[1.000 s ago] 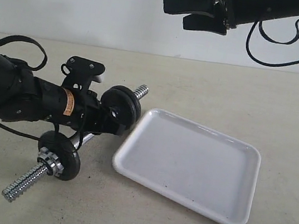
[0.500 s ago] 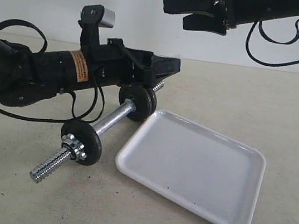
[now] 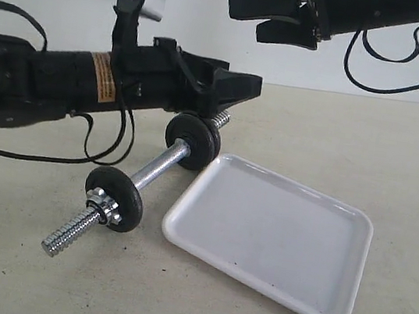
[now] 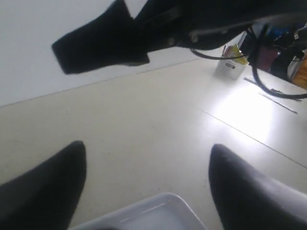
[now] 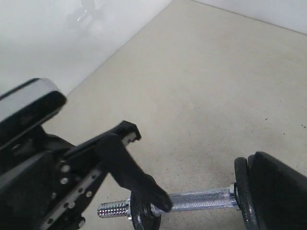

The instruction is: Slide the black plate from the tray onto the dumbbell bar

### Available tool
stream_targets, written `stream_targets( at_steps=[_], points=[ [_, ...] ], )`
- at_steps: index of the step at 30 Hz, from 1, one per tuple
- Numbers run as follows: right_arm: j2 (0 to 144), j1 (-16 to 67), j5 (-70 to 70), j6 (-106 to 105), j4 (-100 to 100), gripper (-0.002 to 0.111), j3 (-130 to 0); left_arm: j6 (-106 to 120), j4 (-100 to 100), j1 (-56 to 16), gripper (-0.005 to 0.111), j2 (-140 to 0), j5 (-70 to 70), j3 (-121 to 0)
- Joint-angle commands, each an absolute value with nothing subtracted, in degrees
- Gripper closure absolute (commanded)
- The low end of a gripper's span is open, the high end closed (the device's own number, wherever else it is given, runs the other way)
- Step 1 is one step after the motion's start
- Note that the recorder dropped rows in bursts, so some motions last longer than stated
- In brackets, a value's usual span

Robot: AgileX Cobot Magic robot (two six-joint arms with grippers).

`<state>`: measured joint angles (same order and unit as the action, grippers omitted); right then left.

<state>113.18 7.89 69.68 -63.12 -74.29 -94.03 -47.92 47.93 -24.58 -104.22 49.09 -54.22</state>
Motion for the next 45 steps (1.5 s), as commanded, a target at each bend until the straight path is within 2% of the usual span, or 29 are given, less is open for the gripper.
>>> stream_targets(
  at_steps=[1,4,15,25,27,28,30,31,40,45],
  points=[
    [112.6,7.5,70.0,-61.4,-74.7,0.004,-94.4,-48.4,49.6,-24.6,0.071,-96.2,37.1,-54.1],
    [112.6,7.5,70.0,-61.0,-75.2,0.004,-94.4,-48.2,53.8,-24.6,0.102,-91.1,32.1,-54.1],
    [112.6,8.1,70.0,-52.3,-79.6,0.004,-94.4,-50.8,64.3,-24.6,0.102,-78.3,28.7,-53.9],
    [112.6,13.4,70.0,-43.4,-79.2,0.005,-94.4,-63.2,75.9,-24.6,0.102,-71.2,26.3,-53.9],
    [112.6,15.1,70.0,-43.4,-79.2,0.017,-94.4,-66.0,78.1,-24.6,0.102,-70.1,26.0,-53.9],
    [112.6,15.8,70.0,-43.4,-79.2,0.031,-94.4,-67.1,79.1,-24.6,0.102,-69.4,26.0,-53.9],
    [112.6,16.5,70.0,-43.4,-79.5,0.075,-94.4,-67.3,80.0,-24.6,0.102,-68.1,26.0,-53.9],
    [112.6,16.6,70.0,-43.4,-80.3,0.104,-94.4,-67.3,81.1,-24.6,0.102,-67.3,26.0,-53.9],
    [106.8,16.4,70.0,-59.3,-82.9,0.103,-94.4,-67.3,86.8,-24.6,0.102,-56.9,26.0,-53.9],
    [98.3,15.7,70.0,-64.3,-69.9,0.103,-94.4,-67.6,86.8,-24.6,0.102,-49.7,26.5,-53.9]
  ],
)
